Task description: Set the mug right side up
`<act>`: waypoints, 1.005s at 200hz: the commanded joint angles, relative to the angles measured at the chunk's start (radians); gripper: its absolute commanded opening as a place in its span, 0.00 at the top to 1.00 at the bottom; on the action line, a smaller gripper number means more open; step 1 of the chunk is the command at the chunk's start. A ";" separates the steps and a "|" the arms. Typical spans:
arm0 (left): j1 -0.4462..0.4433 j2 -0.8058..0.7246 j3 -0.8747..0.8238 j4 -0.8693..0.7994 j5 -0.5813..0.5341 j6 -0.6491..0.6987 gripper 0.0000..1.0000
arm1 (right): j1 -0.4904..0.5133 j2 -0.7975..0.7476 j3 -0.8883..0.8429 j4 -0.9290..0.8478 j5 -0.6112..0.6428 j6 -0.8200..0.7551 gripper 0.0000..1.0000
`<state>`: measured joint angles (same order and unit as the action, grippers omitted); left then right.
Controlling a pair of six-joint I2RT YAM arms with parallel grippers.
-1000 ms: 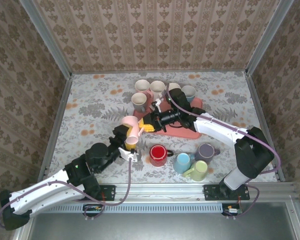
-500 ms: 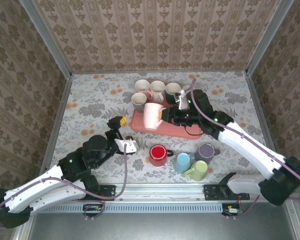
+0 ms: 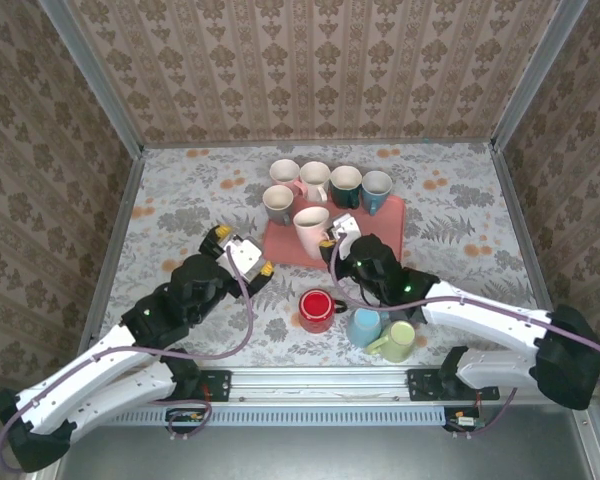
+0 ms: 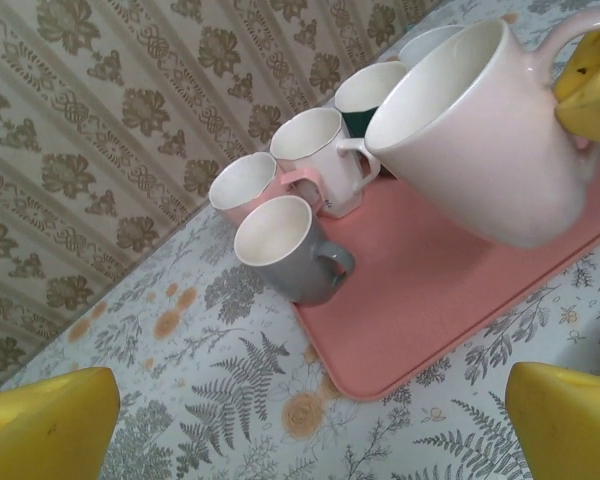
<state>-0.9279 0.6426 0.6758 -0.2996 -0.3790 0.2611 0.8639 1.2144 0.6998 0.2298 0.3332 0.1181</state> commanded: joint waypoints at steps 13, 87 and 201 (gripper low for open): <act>0.009 -0.035 -0.016 0.049 0.030 -0.034 0.00 | 0.002 0.114 -0.037 0.436 0.196 -0.074 1.00; 0.010 -0.049 -0.053 0.096 0.095 -0.023 0.00 | 0.003 0.489 -0.013 0.754 0.311 -0.002 1.00; 0.009 -0.052 -0.087 0.137 0.106 0.001 0.00 | -0.043 0.683 0.064 0.703 0.254 0.068 1.00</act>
<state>-0.9218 0.6018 0.6022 -0.2039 -0.2848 0.2508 0.8421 1.8755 0.7273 0.8940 0.6006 0.1539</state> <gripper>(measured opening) 0.998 0.169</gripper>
